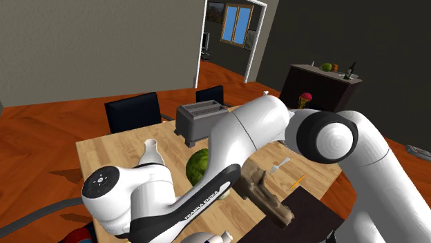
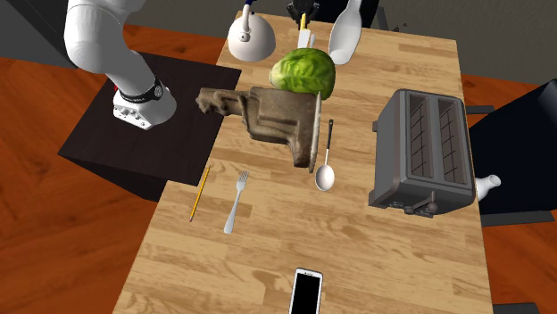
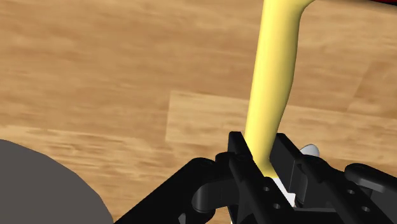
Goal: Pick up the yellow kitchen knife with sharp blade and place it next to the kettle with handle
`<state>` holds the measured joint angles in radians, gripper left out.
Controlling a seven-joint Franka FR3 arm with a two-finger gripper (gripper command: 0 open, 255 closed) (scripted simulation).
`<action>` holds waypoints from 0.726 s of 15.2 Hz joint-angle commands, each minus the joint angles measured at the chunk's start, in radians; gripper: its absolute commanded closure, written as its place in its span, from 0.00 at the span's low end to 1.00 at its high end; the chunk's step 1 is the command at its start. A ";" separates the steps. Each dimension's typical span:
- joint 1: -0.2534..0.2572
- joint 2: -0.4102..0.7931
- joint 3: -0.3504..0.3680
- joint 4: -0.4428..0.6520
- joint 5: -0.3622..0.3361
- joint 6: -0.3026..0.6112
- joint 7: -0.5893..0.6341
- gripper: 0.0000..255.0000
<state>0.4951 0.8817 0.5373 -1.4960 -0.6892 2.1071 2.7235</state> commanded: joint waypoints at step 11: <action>0.002 0.005 -0.001 0.003 -0.002 0.002 0.001 0.00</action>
<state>0.4971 0.8863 0.5359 -1.4934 -0.6908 2.1093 2.7244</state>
